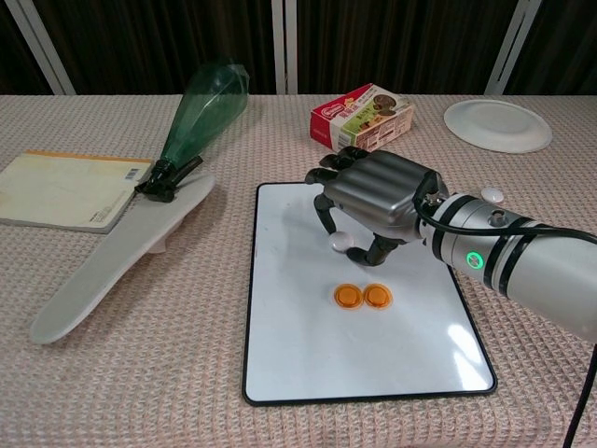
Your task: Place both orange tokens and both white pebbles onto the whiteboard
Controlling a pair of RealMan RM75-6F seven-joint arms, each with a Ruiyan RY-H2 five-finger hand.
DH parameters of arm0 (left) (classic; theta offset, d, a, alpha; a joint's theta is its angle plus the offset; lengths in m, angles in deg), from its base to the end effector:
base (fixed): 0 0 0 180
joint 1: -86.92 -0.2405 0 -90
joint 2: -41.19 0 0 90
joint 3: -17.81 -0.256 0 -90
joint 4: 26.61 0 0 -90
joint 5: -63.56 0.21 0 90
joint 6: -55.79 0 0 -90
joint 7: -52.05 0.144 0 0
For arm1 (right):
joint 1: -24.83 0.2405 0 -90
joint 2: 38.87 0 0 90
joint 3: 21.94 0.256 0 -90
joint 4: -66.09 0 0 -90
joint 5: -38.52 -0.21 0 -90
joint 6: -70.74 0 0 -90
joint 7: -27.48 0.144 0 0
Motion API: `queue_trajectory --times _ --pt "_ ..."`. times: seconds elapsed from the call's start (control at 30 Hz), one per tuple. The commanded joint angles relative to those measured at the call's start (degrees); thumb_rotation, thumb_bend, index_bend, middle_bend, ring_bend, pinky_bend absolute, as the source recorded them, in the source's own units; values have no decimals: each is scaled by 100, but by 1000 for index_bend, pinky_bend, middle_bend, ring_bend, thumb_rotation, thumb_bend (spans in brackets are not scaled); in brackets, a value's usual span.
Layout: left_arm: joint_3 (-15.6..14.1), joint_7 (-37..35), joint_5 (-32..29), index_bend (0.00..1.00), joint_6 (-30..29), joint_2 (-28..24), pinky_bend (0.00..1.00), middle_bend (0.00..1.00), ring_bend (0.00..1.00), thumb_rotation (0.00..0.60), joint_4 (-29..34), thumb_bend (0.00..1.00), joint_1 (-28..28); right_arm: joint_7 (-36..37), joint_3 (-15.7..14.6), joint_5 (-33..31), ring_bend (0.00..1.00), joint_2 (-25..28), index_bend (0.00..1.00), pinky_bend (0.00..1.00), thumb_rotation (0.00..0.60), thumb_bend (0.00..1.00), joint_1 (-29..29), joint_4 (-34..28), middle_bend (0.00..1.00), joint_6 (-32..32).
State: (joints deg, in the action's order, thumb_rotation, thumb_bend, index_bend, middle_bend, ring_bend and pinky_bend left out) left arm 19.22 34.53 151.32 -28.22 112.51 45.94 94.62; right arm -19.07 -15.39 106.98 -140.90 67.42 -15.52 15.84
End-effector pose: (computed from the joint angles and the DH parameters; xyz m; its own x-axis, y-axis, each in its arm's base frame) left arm -0.3553 0.1977 0.1474 0.3193 0.0205 0.9474 0.9464 -0.0587 -0.3177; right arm -0.1091 -0.2920 -0.0938 0.7421 -0.0997 0.6629 -0.5750 -0.6029 0.5531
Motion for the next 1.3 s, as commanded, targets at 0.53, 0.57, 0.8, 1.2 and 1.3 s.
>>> queue_trajectory --times 0.53,0.57,0.8,1.2,1.3 --pt "10 102 10 273 16 -24 187 208 132 348 70 88 21 170 -78 -82 0 180 280 0 600 324 44 -208 57 -52" --pt "9 112 11 273 16 -26 187 208 132 348 79 88 22 197 -81 -76 0 207 270 0 600 323 40 -237 57 -59" --pt "13 159 21 273 -7 -59 187 208 132 348 144 88 19 444 -59 225 0 800 253 0 600 321 -174 -758 54 -566" --pt "4 212 78 273 -67 -49 187 209 132 351 215 88 17 891 30 -326 0 1928 272 0 600 318 -632 -549 49 -727" --pt "-4 229 86 273 -58 -57 187 209 132 348 226 88 20 1041 -33 -442 0 1925 272 0 600 315 -696 -323 44 -615"
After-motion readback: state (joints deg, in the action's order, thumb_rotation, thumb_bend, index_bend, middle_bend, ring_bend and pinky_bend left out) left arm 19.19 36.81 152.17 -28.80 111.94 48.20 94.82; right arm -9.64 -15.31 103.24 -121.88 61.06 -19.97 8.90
